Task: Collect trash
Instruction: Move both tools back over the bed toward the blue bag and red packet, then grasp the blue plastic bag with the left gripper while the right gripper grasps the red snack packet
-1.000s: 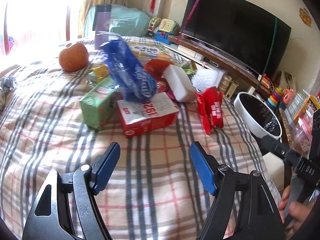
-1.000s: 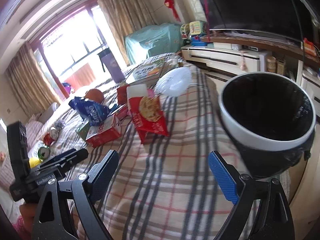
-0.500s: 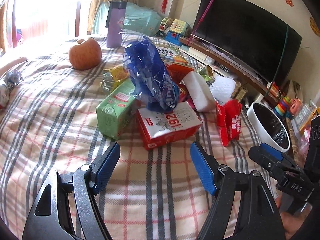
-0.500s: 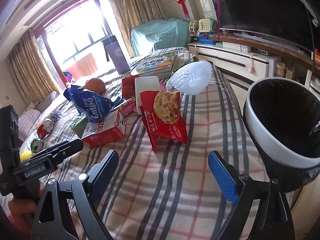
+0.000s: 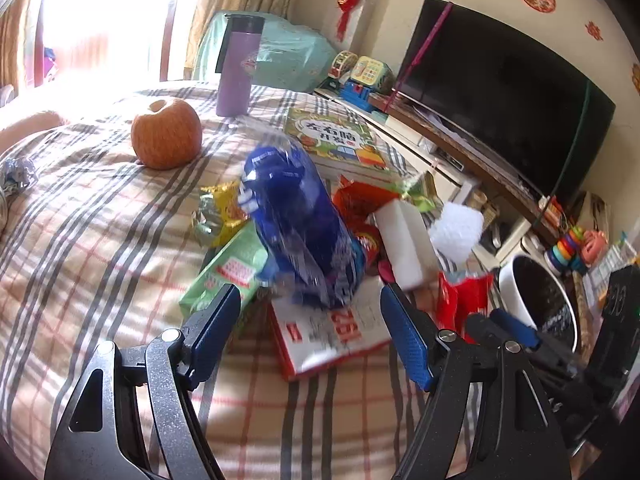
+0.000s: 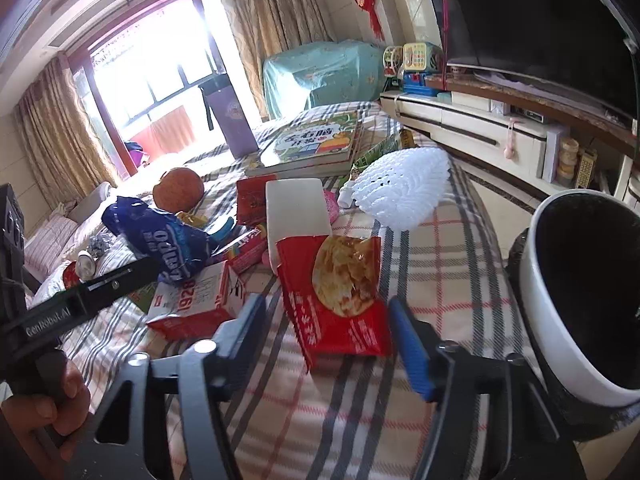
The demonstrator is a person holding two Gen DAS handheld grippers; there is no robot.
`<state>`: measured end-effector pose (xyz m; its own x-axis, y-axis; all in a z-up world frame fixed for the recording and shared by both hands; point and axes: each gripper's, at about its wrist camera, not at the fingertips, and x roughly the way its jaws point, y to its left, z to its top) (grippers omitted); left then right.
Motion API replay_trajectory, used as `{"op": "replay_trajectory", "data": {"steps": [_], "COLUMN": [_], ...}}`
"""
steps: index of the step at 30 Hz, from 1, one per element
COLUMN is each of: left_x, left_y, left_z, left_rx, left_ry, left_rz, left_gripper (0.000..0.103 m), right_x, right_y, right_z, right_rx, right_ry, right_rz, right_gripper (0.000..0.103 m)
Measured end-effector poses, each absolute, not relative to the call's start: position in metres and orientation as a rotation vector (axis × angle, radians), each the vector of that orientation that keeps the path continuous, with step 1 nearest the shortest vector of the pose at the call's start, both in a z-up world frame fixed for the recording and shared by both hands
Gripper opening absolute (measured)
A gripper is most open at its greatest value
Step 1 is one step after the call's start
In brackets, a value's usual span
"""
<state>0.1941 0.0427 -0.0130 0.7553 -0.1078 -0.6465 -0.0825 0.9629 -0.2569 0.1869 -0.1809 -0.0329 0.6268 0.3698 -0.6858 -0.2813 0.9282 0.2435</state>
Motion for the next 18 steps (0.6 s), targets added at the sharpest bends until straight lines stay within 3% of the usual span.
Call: {"op": "replay_trajectory", "data": {"steps": [3,5,6,7,10,18], "left_x": [0.202,0.206,0.207,0.210,0.211,0.192], "left_y": [0.045,0.046,0.047,0.047,0.043,0.034], "left_z": [-0.013,-0.015,-0.016,-0.019,-0.021,-0.009], "left_rx": [-0.287,-0.306,-0.313,-0.318,-0.310,-0.308], "left_ry": [0.694,0.690,0.688,0.695,0.699,0.667], "left_rz": [0.002,-0.004,-0.010,-0.024,-0.047,-0.123], "left_gripper": [0.074,0.073,0.061,0.043,0.034,0.028], "right_x": [0.192,0.190,0.189,0.187,0.182,0.169], "right_y": [-0.180,-0.180,-0.181,-0.181,-0.186,-0.203], "right_z": [-0.039,-0.038,-0.037,-0.035,-0.031,-0.021], "right_rx": [0.122,0.124,0.120,0.118,0.137,0.177], "right_ry": [0.839,0.832,0.828,0.823,0.816,0.805], "right_rz": [0.374,0.375,0.374,0.373,0.381,0.369], "right_gripper": [0.021,0.016,0.010,0.009,0.007,0.006]}}
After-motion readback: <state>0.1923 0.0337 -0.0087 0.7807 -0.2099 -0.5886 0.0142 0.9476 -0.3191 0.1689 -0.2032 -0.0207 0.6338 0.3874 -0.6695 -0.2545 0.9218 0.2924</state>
